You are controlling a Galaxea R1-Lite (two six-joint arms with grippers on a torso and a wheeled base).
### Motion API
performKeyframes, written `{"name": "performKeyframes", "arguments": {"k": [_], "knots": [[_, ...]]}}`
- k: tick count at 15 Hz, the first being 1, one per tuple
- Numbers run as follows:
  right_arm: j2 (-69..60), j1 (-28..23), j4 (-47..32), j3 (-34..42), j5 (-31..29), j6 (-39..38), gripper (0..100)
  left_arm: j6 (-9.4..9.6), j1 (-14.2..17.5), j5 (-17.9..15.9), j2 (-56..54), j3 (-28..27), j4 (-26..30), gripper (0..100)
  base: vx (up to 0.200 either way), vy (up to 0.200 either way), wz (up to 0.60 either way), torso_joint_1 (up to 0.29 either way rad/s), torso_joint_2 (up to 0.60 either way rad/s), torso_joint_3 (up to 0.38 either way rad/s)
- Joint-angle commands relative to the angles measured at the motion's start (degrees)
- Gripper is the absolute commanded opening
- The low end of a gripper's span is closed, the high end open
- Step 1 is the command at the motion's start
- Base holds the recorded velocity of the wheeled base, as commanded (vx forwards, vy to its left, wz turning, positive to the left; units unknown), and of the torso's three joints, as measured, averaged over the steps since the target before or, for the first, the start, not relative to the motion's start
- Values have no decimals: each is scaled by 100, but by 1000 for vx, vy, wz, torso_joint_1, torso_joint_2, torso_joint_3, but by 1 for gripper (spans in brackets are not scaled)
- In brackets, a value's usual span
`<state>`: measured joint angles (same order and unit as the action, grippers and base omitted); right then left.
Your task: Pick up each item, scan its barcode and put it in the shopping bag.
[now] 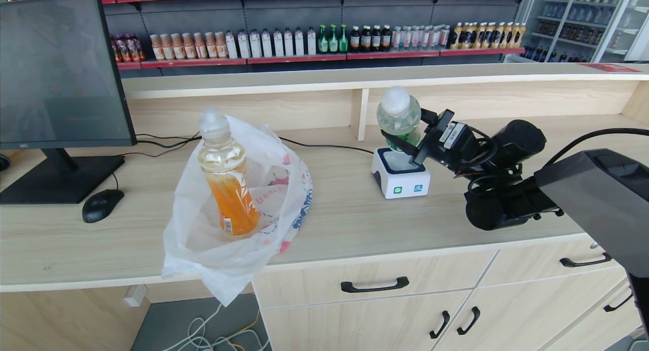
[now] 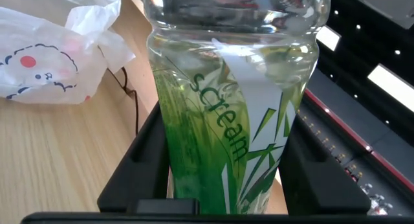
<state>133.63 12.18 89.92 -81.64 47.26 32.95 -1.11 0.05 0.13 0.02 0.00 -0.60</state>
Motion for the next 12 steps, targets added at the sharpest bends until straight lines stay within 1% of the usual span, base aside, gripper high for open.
{"name": "performKeyframes", "arguments": {"k": [1,4,7,9,11,12], "knots": [[-30,4,8,17,2,1,0,-3,-5,4,-2,0,-2,100,0,0,0,0,0,0],[-356,13,8,113,-7,-87,0,-3,4,4,6,0,-2,100,0,0,0,0,0,0],[-742,21,8,518,-15,-175,0,-3,4,4,-2,0,-2,100,0,0,0,0,0,0],[-1023,13,8,649,-182,-386,0,-3,4,4,-2,0,-2,100,0,0,0,0,0,0],[-1173,13,8,702,-499,-579,0,-3,4,4,6,0,7,100,0,0,0,0,0,0],[-1199,13,8,825,-525,-623,0,-3,4,4,-2,0,7,100,0,0,0,0,0,0]]}}
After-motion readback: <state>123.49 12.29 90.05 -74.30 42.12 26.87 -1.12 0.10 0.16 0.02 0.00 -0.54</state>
